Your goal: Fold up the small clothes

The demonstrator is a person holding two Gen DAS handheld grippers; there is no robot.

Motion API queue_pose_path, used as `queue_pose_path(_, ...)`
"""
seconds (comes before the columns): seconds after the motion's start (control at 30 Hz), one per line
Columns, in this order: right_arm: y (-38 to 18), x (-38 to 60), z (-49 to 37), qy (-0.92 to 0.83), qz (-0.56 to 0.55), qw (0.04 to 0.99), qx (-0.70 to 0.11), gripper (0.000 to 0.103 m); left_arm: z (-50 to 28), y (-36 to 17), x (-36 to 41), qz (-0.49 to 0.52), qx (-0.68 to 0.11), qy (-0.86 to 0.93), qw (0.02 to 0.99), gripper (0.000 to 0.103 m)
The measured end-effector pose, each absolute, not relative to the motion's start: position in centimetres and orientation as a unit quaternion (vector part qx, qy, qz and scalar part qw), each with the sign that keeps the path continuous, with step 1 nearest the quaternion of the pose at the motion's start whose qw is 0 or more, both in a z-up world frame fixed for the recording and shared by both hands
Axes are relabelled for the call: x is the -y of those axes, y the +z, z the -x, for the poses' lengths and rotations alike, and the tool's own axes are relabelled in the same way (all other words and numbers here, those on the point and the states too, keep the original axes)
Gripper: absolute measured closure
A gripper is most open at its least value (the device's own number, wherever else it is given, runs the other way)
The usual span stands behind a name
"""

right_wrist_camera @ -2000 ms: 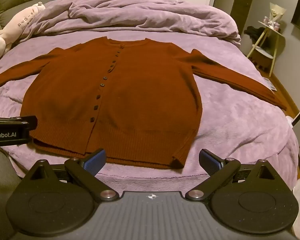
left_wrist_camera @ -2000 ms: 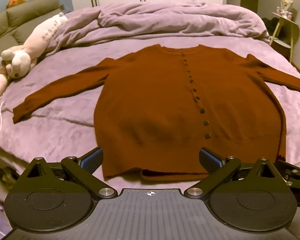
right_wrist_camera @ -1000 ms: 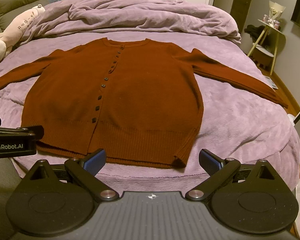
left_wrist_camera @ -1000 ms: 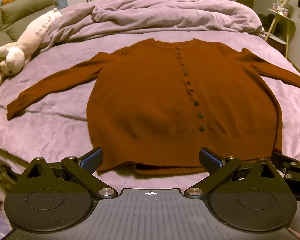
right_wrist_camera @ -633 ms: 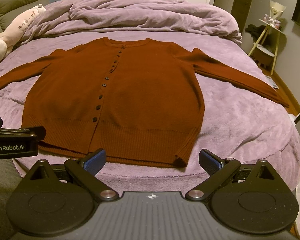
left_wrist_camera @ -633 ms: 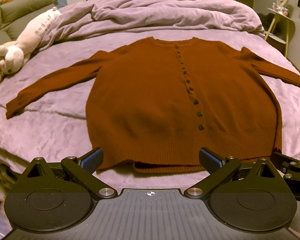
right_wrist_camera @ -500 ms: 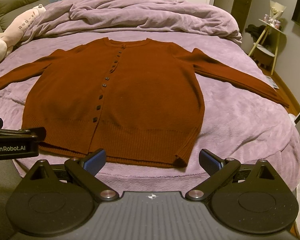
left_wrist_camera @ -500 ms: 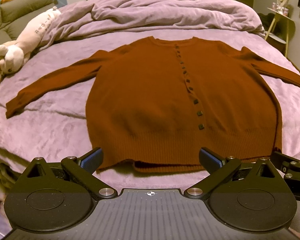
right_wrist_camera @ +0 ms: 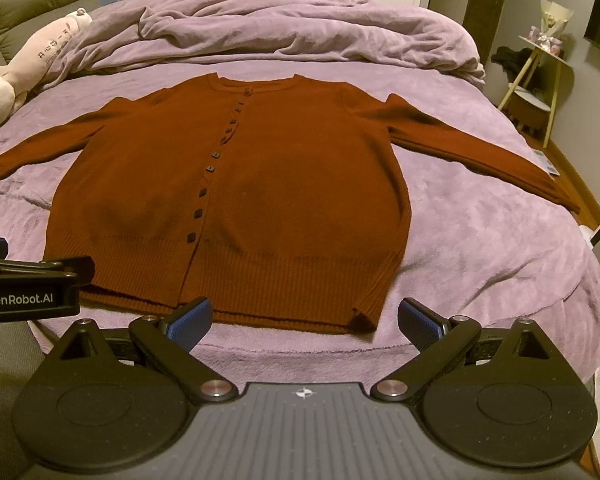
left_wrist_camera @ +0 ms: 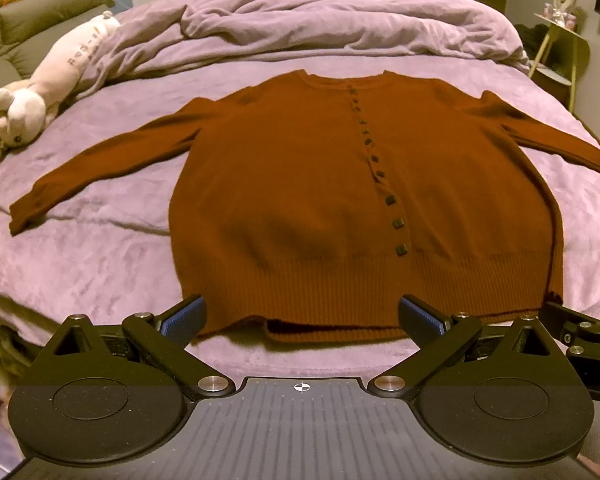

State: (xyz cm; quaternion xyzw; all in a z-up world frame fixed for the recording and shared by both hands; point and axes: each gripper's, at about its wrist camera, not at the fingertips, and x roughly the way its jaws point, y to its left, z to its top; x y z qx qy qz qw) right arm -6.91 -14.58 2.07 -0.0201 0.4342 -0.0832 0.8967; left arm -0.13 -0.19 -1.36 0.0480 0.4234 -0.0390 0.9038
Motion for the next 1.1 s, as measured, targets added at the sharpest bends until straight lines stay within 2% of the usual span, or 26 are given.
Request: queue_pose_path(1.1, 2.15, 14.67, 6.93, -0.078, 0.013, 0.897, -0.434, 0.004, 0.05, -1.64, 0.16, -0.043, -0.431, -0.045, 0.9, 0.0)
